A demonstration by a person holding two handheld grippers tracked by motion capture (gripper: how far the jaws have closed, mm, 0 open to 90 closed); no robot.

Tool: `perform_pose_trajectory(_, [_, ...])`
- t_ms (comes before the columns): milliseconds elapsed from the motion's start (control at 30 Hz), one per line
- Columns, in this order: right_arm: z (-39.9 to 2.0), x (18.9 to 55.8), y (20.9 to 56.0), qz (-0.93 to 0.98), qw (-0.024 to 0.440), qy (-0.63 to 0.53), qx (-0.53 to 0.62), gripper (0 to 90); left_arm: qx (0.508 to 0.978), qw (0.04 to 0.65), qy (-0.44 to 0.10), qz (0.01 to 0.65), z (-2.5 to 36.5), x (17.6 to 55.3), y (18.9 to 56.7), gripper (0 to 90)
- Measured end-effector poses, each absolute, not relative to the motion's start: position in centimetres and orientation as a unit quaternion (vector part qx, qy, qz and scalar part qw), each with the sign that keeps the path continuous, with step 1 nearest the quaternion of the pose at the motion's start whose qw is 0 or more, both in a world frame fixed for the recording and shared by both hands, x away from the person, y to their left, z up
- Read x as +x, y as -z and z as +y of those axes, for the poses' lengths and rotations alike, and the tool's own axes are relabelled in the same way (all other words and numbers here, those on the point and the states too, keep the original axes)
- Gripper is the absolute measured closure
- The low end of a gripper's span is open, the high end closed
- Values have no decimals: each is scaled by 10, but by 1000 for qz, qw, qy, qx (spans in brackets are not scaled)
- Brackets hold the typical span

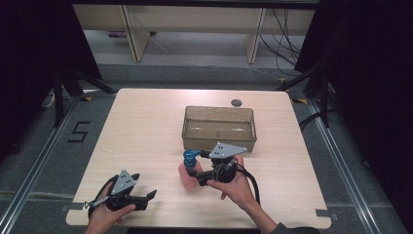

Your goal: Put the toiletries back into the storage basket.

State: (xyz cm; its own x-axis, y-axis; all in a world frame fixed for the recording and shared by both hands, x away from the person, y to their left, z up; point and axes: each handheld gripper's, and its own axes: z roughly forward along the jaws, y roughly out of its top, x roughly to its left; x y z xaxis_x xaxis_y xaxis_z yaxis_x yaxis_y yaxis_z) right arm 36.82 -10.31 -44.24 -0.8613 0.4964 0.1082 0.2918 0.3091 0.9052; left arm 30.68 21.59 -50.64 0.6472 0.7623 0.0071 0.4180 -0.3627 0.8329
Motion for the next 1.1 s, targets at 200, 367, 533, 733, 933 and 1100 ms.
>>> perform_pose_trajectory(200, [-95,373,445,810,88,-527,241,243,800,429,-204,367,217,306,505,149])
perform_pose_trajectory(367, [-89,375,447,810,94,-529,236,258,796,428,-208,373,218,305,505,149])
perform_pose_trajectory(533, [-84,376,449,813,89,-526,233,291,799,429,-208,367,218,305,504,149])
perform_pose_trajectory(733, [-83,378,452,809,91,-530,237,340,802,428,-209,361,218,306,505,149])
perform_pose_trajectory(933, [-83,379,454,816,84,-520,237,373,797,432,-203,370,217,304,505,149])
perform_pose_trajectory(1100, [-82,381,457,810,99,-530,229,422,799,432,-204,366,217,305,505,149])
